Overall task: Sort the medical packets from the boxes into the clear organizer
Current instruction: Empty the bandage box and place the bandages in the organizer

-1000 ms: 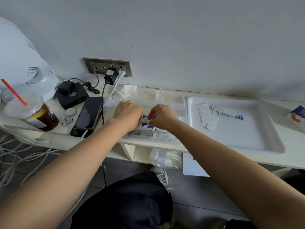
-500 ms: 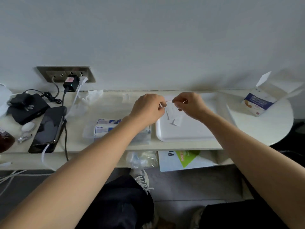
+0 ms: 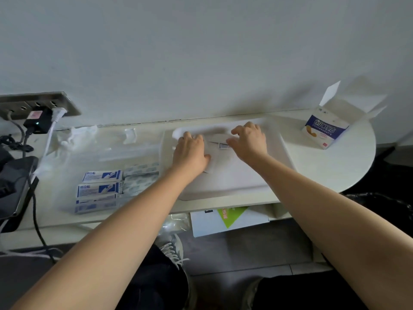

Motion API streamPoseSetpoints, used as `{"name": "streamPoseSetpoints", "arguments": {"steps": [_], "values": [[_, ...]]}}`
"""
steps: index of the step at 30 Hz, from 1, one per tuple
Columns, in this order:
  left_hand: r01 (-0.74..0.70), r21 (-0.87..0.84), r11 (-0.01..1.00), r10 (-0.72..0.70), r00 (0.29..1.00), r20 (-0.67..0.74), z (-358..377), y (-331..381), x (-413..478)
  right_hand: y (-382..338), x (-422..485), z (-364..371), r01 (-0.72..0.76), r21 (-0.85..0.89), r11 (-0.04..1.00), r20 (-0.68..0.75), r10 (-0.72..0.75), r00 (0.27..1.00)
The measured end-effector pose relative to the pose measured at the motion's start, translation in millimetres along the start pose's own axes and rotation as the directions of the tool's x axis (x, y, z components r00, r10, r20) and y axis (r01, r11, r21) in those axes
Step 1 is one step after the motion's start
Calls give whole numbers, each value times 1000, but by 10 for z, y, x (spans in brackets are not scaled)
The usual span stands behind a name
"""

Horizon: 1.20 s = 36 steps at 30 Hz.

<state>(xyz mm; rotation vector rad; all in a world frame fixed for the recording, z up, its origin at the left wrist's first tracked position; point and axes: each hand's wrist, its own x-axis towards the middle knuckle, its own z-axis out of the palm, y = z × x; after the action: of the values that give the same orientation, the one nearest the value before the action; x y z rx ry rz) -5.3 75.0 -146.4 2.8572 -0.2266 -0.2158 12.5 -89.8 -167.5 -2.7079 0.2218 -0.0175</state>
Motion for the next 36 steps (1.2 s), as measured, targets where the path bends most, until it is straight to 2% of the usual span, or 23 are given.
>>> {"name": "streamPoseSetpoints", "arguments": {"steps": [5,10,15,17,20,23,27,31,36], "values": [[60,36,998,-59,998,-4,52,-7,58,-20,57,59,-19,-46,999,30,21,999],[115,-31,993,-115,993,7,22,-57,107,-58,125,41,-36,-58,998,101,41,994],[152,-60,987,-151,988,30,4,-88,136,-92,157,-13,-125,39,991,221,113,969],[177,-76,981,-174,984,33,19,-73,159,-66,138,-33,-158,159,975,250,115,961],[221,-73,973,-222,975,-5,46,1,193,-10,86,-108,-206,391,897,205,133,970],[266,-65,962,-267,964,-7,92,73,256,51,13,-201,-187,506,842,226,80,971],[339,-73,938,-334,940,76,106,80,374,81,-87,-263,-171,526,833,273,25,962],[316,-44,948,-311,946,90,104,87,378,95,-154,-256,-142,527,838,284,-16,959],[345,-84,935,-340,938,63,106,93,308,120,-208,-233,-76,575,815,186,-40,982]]}}
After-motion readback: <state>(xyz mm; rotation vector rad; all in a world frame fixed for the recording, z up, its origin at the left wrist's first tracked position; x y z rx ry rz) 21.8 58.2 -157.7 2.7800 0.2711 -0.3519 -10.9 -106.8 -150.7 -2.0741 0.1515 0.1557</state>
